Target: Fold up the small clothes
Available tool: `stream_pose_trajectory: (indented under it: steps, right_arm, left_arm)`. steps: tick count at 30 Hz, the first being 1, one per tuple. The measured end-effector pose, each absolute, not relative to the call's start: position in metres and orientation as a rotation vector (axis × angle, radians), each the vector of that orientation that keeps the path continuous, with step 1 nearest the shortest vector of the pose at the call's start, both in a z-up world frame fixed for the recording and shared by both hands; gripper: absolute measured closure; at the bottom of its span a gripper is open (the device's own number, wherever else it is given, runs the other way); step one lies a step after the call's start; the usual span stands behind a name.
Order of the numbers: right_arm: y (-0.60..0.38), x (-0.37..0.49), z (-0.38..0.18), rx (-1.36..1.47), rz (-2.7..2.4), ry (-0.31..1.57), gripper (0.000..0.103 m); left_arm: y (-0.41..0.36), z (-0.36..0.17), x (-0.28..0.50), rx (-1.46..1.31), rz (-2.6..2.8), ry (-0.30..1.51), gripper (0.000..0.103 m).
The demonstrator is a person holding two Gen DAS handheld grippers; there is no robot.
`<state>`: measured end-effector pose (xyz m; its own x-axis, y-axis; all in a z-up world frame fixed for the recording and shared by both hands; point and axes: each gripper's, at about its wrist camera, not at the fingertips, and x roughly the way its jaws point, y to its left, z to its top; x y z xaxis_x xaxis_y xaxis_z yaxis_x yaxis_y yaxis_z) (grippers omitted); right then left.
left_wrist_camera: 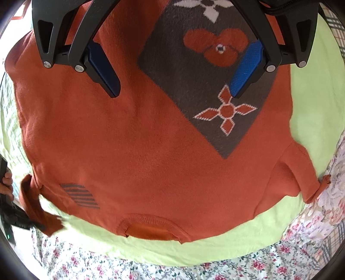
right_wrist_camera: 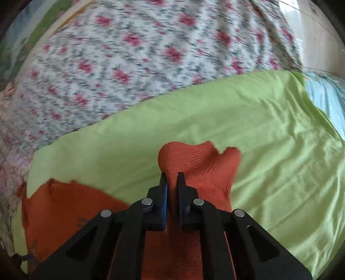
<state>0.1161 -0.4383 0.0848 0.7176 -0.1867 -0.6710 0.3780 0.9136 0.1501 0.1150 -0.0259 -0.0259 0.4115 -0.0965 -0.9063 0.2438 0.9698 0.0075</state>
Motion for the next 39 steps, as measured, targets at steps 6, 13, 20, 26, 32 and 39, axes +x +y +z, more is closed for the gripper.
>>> stream_pose_trajectory:
  steps: [6,13,20,26,32,39]
  right_arm:
    - [-0.276,0.165,0.079,0.168,0.103,0.704,0.094]
    - [-0.165,0.199,0.024,0.036,0.342,0.825,0.094]
    - [-0.135,0.187,-0.020,0.006,0.428,1.009,0.063]
    - [-0.163,0.139,-0.006,0.113,0.385,0.966,0.055]
    - [-0.192,0.084,0.012,0.231,0.256,0.910,0.054]
    - [-0.221,0.044,0.029,0.343,0.133,0.824,0.050]
  left_arm:
    - [0.002,-0.012,0.102,0.067,-0.199,1.092,0.002]
    - [0.041,-0.002,0.098,-0.050,-0.186,1.065,0.002]
    - [0.062,0.000,0.129,-0.221,-0.328,1.082,0.002]
    - [0.037,-0.007,0.216,-0.295,-0.540,1.134,0.002]
    - [-0.007,-0.048,0.312,-0.306,-0.689,1.308,0.005]
    - [-0.038,-0.035,0.307,-0.141,-0.751,1.166,0.094]
